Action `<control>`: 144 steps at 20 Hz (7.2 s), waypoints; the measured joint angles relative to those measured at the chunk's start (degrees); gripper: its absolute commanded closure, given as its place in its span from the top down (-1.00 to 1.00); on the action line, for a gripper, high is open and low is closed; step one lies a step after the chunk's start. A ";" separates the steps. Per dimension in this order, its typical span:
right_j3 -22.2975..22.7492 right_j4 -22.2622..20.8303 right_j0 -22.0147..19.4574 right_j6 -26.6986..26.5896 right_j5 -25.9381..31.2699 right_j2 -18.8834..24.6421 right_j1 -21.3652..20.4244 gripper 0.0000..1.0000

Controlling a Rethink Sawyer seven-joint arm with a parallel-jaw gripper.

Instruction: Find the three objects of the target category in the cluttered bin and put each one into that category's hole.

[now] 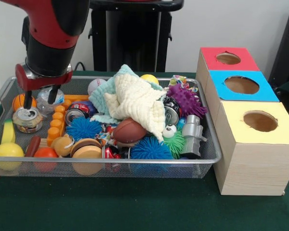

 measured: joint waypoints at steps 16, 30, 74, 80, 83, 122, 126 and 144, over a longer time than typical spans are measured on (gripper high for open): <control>-0.01 6.07 0.52 0.00 17.33 -0.87 0.32 1.00; 0.00 5.44 0.52 0.00 10.16 -0.89 0.33 1.00; 0.76 7.48 -2.11 0.00 11.54 -1.50 6.03 1.00; 0.76 3.40 -2.12 0.00 5.39 -1.50 6.48 1.00; 0.75 0.87 -2.13 0.00 1.20 -1.49 6.88 1.00; 0.71 8.53 -4.53 0.00 9.59 -1.82 10.36 1.00; 0.45 7.86 -3.81 0.00 9.60 -2.17 10.55 1.00; -1.05 -0.43 -1.06 0.00 9.62 -2.18 11.65 1.00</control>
